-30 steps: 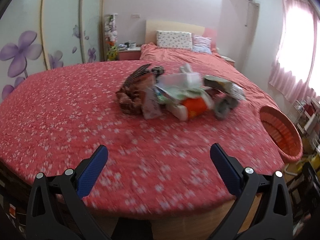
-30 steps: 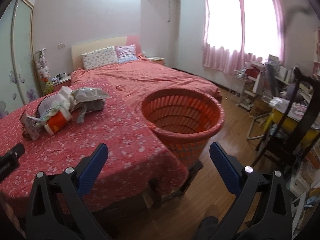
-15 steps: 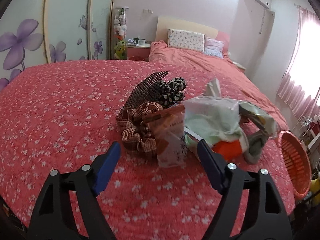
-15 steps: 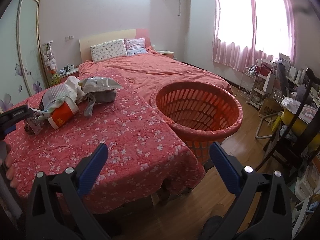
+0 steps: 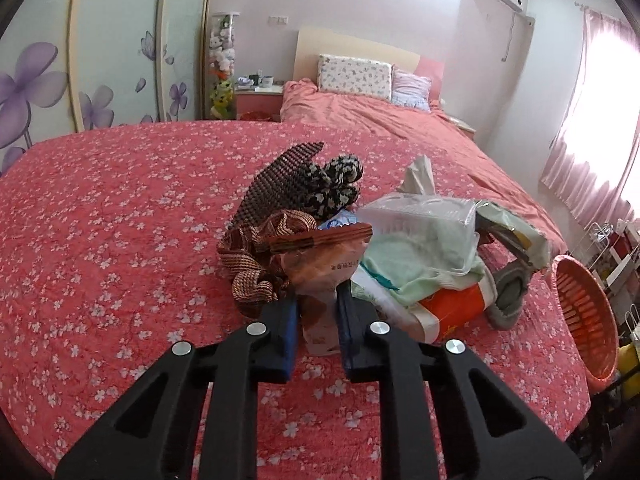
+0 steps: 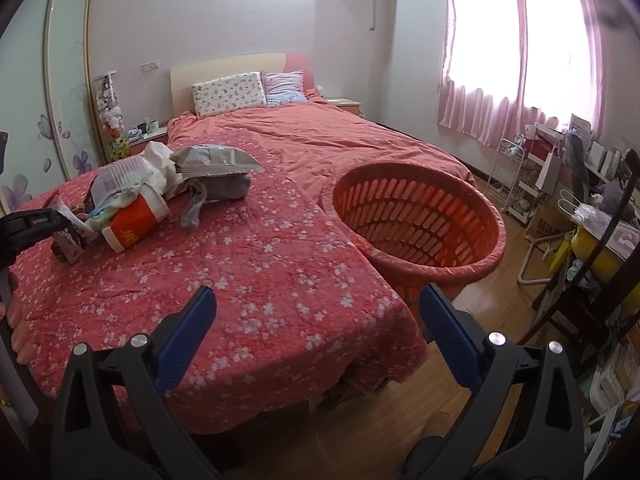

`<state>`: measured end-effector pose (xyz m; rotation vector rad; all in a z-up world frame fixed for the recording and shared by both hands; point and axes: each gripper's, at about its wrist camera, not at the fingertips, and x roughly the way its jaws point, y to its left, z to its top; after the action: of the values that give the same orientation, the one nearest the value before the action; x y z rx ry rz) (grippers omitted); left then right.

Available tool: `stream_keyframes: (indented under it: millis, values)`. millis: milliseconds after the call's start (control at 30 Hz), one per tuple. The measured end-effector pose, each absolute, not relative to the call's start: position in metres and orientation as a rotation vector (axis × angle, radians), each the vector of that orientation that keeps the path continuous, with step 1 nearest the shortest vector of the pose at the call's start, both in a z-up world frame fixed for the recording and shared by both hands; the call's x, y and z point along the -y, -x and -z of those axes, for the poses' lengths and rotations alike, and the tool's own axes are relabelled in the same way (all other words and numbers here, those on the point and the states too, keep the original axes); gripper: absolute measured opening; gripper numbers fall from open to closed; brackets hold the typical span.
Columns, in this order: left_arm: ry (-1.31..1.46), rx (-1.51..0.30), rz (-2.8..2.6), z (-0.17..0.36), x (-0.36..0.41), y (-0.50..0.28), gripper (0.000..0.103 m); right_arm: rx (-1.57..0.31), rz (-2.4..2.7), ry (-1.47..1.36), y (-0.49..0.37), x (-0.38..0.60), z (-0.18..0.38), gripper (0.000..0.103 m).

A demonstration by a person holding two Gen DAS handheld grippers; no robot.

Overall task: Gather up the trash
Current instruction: 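Grasp the brown snack wrapper with the left tool while the right tool approaches the clear plastic box, then lift the brown wrapper with the left tool while the right tool grasps the clear plastic box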

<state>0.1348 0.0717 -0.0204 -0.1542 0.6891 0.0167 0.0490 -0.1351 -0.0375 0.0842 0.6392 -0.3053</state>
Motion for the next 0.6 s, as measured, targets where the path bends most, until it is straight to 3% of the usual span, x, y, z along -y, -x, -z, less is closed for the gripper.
stream_keyframes:
  millis: [600]
  values:
    - [0.169, -0.592, -0.154, -0.006, -0.164, -0.107, 0.014, -0.592, -0.062, -0.112, -0.139, 0.059, 0.006, 0.091]
